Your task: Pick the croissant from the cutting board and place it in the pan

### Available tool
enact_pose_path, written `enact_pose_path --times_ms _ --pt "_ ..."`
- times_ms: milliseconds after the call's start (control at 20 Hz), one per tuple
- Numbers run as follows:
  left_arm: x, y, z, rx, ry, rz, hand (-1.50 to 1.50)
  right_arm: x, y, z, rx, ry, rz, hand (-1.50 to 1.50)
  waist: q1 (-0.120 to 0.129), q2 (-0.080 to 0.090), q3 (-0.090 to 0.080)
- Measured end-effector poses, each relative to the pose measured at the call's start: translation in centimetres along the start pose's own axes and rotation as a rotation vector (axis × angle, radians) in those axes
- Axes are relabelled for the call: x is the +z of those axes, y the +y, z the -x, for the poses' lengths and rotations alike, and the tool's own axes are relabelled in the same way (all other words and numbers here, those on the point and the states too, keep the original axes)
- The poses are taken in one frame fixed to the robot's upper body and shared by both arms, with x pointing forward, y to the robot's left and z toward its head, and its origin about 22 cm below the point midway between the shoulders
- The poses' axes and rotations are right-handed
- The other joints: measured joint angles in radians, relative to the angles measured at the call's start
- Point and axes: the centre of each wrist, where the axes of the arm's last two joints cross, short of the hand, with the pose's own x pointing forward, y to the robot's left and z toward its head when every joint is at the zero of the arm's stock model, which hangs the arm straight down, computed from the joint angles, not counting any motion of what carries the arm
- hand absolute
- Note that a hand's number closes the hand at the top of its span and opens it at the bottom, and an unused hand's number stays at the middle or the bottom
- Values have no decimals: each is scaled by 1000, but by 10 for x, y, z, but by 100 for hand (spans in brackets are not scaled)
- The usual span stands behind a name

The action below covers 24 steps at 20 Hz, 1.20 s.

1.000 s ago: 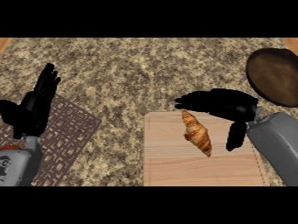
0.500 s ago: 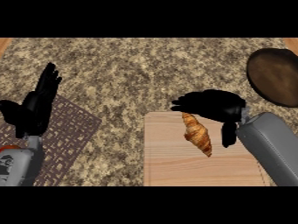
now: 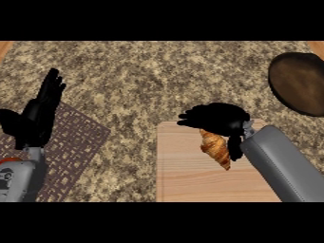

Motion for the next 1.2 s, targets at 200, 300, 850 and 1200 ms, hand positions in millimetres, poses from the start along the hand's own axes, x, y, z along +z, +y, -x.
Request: enact_pose_path --times_ms 200,300,850,1200 --pt "0 -4 4 -2 8 2 0 -7 13 0 12 16 -28 -150 -1 0 0" --pt "3 -4 9 -1 9 1 0 -6 15 4 22 23 -44 -150 -1 0 0" --pt "-1 0 -5 -2 8 1 0 -16 30 8 83 -59 -72 150 1 -3 -1" --pt "1 -4 -8 -2 12 -6 0 -26 32 3 46 -21 -39 150 -4 -4 -1"
